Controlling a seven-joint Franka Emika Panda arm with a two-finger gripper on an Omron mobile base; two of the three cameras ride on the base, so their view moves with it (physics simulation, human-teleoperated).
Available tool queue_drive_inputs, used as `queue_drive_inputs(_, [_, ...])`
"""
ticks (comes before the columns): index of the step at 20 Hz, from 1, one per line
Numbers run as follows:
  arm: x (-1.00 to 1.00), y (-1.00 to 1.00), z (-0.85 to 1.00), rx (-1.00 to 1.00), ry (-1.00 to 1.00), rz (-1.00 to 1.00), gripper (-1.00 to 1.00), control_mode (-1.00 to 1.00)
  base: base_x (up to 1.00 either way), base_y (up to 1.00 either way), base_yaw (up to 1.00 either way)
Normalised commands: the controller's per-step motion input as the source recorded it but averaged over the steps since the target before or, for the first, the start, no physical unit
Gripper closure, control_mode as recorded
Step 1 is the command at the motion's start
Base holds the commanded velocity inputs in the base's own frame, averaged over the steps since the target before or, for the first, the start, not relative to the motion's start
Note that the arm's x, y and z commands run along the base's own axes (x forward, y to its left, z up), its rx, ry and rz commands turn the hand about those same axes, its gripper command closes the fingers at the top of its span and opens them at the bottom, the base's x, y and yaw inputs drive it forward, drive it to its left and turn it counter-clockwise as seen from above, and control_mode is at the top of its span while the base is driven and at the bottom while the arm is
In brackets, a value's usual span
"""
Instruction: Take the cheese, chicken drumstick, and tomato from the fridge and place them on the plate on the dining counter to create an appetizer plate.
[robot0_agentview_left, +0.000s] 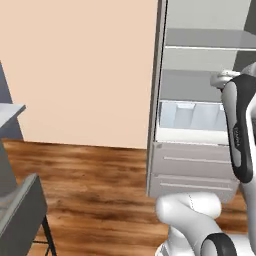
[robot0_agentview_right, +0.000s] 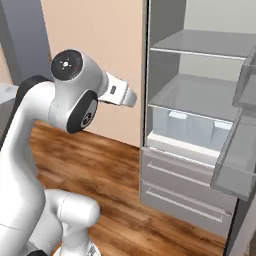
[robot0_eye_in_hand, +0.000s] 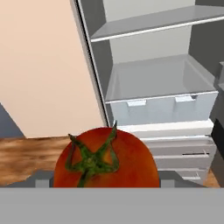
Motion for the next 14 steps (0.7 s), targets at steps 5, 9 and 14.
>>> queue_drive_inputs(5, [0.00,0.00,0.00,0.00,0.00,0.00,1.00,1.00,-0.54,0.41,0.77])
queue_drive_inputs(9, [0.00,0.00,0.00,0.00,0.00,0.00,1.00,1.00,-0.37,0.56,0.74])
queue_drive_inputs(14, [0.00,0.00,0.00,0.00,0.00,0.00,1.00,1.00,-0.30,0.68,0.71])
